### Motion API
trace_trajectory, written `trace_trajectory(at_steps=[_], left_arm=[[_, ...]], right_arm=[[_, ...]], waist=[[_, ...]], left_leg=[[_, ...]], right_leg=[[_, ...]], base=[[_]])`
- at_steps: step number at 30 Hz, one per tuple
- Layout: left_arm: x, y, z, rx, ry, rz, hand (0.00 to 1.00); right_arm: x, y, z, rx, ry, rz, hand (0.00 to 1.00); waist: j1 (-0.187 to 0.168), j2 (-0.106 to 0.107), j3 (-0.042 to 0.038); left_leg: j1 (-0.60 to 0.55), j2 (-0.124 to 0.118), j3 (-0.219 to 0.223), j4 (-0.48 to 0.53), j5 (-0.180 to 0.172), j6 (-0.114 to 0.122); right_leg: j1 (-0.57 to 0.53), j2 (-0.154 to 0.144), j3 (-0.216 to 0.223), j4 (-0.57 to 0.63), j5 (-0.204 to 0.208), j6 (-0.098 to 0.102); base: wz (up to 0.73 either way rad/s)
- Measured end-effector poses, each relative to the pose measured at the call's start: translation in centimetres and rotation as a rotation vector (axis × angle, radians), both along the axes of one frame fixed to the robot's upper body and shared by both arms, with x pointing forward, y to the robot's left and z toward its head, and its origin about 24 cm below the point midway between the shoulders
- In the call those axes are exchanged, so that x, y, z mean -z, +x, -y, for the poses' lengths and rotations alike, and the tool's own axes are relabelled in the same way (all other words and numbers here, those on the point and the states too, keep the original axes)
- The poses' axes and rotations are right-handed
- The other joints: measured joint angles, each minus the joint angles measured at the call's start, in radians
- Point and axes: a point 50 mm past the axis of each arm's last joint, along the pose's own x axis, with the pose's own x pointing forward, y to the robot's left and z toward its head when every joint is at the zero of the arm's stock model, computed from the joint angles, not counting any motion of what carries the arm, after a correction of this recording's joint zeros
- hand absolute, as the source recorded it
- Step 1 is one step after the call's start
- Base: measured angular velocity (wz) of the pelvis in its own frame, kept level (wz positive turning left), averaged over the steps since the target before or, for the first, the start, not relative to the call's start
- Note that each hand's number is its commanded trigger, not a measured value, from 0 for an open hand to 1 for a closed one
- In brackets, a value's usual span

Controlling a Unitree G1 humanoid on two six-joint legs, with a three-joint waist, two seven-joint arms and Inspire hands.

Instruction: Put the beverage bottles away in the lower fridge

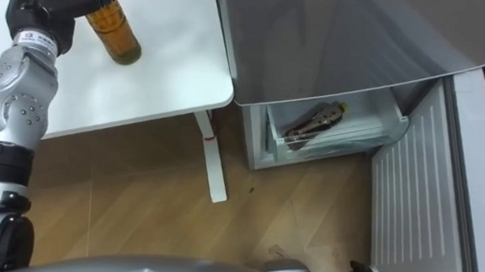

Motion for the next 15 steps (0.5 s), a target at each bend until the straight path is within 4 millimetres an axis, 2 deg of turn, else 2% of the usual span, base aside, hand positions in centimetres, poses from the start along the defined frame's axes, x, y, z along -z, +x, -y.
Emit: trace_trajectory(at_steps=[1,2,3,4,5,15], left_arm=[[0.00,0.00,0.00,0.000,0.000,0.000,0.01],[0.00,0.00,0.00,0.000,0.000,0.000,0.44],[0.00,0.00,0.00,0.000,0.000,0.000,0.55],[0.00,0.00,0.00,0.000,0.000,0.000,0.83],[0.00,0.00,0.00,0.000,0.000,0.000,1.00],[0.05,0.00,-0.01,0.000,0.000,-0.002,1.00]], right_arm=[[-0.01,0.00,0.03,0.000,-0.001,0.000,0.00],[-0.01,-0.01,0.04,0.000,-0.001,-0.001,0.00],[-0.01,-0.02,0.04,0.000,-0.001,-0.001,0.00],[-0.01,-0.03,0.05,0.000,-0.001,-0.002,0.00],[-0.01,-0.04,0.05,0.000,-0.001,-0.002,0.00],[0.00,-0.07,0.07,0.000,0.000,-0.004,0.00]], waist=[[0.000,0.001,0.0002],[0.000,0.001,0.0004],[0.000,0.001,0.0004],[0.000,0.001,0.0004],[-0.001,0.001,0.0004],[-0.001,0.001,0.0004]], left_leg=[[0.000,0.000,0.000,0.000,0.000,0.000],[0.000,0.000,0.000,0.000,0.000,0.000],[0.000,0.000,0.000,0.000,0.000,0.000],[0.000,0.000,0.000,0.000,0.000,0.000],[0.000,0.000,0.000,0.000,0.000,0.000],[-0.001,0.000,0.001,0.000,0.000,0.000]], right_leg=[[0.000,0.000,0.000,0.000,0.000,0.000],[0.000,0.000,0.000,0.000,0.000,0.000],[0.000,0.000,0.000,0.000,0.000,0.000],[-0.001,0.000,0.000,0.000,0.000,0.000],[0.000,0.000,0.000,0.000,0.000,0.000],[-0.002,0.000,0.001,0.000,0.000,0.000]], base=[[0.00],[0.00],[0.00],[0.00],[0.00],[0.00]])
